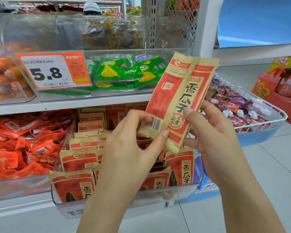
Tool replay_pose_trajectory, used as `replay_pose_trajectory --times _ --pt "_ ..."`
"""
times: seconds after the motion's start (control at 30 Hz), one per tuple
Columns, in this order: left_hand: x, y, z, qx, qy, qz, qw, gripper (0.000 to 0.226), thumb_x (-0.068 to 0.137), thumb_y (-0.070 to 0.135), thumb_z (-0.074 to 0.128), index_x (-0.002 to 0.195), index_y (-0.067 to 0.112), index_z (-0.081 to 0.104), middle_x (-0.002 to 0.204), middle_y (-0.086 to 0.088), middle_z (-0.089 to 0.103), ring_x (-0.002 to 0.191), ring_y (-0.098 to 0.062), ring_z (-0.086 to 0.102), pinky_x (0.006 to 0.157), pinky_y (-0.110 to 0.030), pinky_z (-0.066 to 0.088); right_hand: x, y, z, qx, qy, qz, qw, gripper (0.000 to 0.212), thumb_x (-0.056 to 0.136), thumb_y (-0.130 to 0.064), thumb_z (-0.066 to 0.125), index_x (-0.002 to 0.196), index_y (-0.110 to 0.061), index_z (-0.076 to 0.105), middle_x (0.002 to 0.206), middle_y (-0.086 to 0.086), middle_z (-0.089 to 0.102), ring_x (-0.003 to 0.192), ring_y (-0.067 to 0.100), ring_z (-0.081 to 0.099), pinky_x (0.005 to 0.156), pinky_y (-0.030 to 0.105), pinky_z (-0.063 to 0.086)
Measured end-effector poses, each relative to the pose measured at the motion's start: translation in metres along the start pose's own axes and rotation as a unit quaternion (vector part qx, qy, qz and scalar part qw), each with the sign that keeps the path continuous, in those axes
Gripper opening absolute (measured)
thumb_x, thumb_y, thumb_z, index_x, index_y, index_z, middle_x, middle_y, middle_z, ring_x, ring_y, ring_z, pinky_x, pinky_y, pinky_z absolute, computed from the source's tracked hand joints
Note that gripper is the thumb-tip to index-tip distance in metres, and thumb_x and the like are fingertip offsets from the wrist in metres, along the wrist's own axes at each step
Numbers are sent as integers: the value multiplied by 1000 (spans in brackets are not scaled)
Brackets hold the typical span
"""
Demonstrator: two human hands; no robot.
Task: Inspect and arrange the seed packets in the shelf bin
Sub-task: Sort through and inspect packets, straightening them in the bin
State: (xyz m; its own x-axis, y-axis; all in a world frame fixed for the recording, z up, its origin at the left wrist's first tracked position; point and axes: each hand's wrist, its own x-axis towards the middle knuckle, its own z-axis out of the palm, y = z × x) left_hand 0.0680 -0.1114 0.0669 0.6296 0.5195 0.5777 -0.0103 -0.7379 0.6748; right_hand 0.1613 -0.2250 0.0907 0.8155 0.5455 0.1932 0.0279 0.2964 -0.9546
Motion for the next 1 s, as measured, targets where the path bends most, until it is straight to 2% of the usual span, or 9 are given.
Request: replay_pose_trajectory --times 0.2,0.33,0.43,0.53,0.6,0.7,0.8,0.87,1.0 --pt "-2 1 7 114 -13 79 990 11 99 36 35 98 27 41 85 18 53 69 0 46 64 -6 40 -3 -2 3 -29 -6 -21 999 16 93 -14 58 107 -19 64 85 -5 76 75 11 73 58 28 60" --pt "-2 -2 10 92 1 49 995 18 100 35 32 93 25 44 72 22 46 59 7 45 56 -5 36 -4 -3 4 -72 7 -44 996 14 92 -17 59 102 -22 67 86 -7 76 73 13 73 58 30 60" --pt "-2 -4 8 22 -11 -11 1000 19 97 33 41 86 22 52 63 15 55 57 3 51 49 -11 35 -4 -3 4 -82 6 -50 995 13 91 -17 61 101 -21 67 86 -5 76 71 12 73 53 23 56" --pt "-1 -2 5 -58 -32 -76 995 16 96 30 49 84 26 59 78 15 68 70 -2 62 60 -22 47 -4 -2 3 -99 7 -51 994 12 91 -20 62 101 -22 67 86 -6 76 71 12 73 54 25 58" --pt "0 0 4 -90 -41 -98 990 17 94 30 51 81 26 62 84 21 69 78 0 64 68 -20 49 -4 -2 2 -105 6 -49 993 11 90 -22 62 100 -23 67 86 -7 76 71 12 73 56 29 60" --pt "1 0 5 -106 -47 -115 986 18 93 29 53 78 25 63 82 19 70 78 0 64 69 -16 48 -3 -1 2 -104 2 -47 993 13 88 -25 63 101 -23 67 88 -8 76 73 11 73 60 28 60" --pt "3 1 3 -170 -57 -149 972 20 94 28 55 78 23 64 85 17 73 82 3 65 69 -11 47 -1 -2 0 -89 -35 -28 995 31 82 -37 71 110 -25 66 93 -11 76 83 6 72 68 21 58" --pt "4 4 0 -248 -73 -178 949 20 92 29 56 77 20 65 88 14 74 85 3 67 74 -14 47 1 -1 -3 -91 -77 -3 993 44 79 -43 65 121 -30 62 99 -15 75 93 3 70 73 17 56" --pt "5 12 -5 -325 -97 -202 919 21 82 36 55 76 18 65 71 13 71 66 6 62 64 -6 43 0 3 -6 -91 -119 49 988 75 70 -54 70 139 -38 48 111 -9 73 107 9 68 89 29 54"
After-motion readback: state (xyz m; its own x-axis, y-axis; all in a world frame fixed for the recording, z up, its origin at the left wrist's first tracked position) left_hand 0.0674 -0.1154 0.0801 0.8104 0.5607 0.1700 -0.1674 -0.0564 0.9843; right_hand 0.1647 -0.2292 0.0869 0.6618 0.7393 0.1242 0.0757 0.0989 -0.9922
